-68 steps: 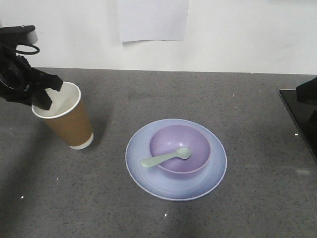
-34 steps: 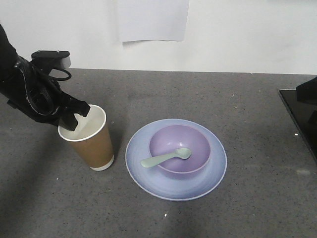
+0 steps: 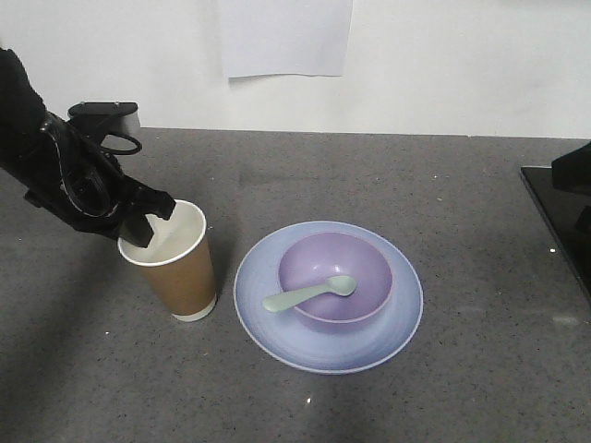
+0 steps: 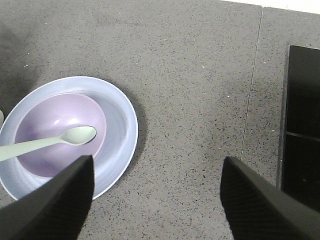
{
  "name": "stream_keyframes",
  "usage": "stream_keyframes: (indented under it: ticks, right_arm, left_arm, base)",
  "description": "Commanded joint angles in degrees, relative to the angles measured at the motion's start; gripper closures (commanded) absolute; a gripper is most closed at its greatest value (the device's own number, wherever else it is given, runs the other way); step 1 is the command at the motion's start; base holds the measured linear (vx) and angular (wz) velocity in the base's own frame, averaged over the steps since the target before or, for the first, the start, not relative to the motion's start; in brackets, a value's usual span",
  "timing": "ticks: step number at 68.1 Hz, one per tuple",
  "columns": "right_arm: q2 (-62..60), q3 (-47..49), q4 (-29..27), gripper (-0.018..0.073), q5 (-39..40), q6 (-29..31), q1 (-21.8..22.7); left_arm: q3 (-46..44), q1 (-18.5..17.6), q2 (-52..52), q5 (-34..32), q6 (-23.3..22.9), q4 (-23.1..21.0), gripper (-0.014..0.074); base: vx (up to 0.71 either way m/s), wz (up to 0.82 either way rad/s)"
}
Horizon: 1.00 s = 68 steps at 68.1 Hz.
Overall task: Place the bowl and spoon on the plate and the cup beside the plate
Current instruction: 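Slide the paper cup toward the plate with the left gripper, then release the cup and raise the left gripper away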
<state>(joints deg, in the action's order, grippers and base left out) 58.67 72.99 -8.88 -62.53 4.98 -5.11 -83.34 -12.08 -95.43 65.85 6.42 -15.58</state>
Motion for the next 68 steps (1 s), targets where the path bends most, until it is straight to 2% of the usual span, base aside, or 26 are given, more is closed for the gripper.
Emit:
stream_keyframes:
  ticks: [1,23,33,42,55,60,68]
  right_arm:
    - [-0.55,1.48,-0.39,0.0053,3.37,0.12,0.20]
    - [-0.55,1.48,-0.39,0.0053,3.26,0.12,0.20]
    - [-0.55,1.48,-0.39,0.0053,3.20,0.12,0.20]
    - [-0.55,1.48,-0.39,0.0053,3.20,0.12,0.20]
    - [-0.55,1.48,-0.39,0.0053,3.20,0.12,0.20]
    - [-0.55,1.48,0.48,0.0053,3.21,0.12,0.20]
    - [-0.55,1.42,2.24,0.0053,2.95,-0.11,0.20]
  left_arm:
    - [-1.34,-0.29,2.11,-1.42,0.22,-1.77,0.0456]
    - [-1.34,-0.18,2.28,-3.51,0.22,-1.77,0.0058]
    - [-1.34,-0.04,2.92,-3.96,0.22,-1.32,-0.0060]
    - [-1.34,-0.04,5.10,-5.83,0.11,-0.24,-0.0077]
    - [-1.34,-0.02,10.37,-9.22,-2.04,1.90,-0.0038]
    - [-1.34,-0.02,12.49,-9.90,-4.18,4.61,-0.0017]
    - [-1.34,-0.02,15.97,-10.01,-10.23,12.04,0.0020]
  base:
    - [0.00,0.00]
    - [0.00,0.00]
    - [0.00,0.00]
    - [0.00,0.00]
    - [0.00,0.00]
    - [0.00,0.00]
    - [0.00,0.00]
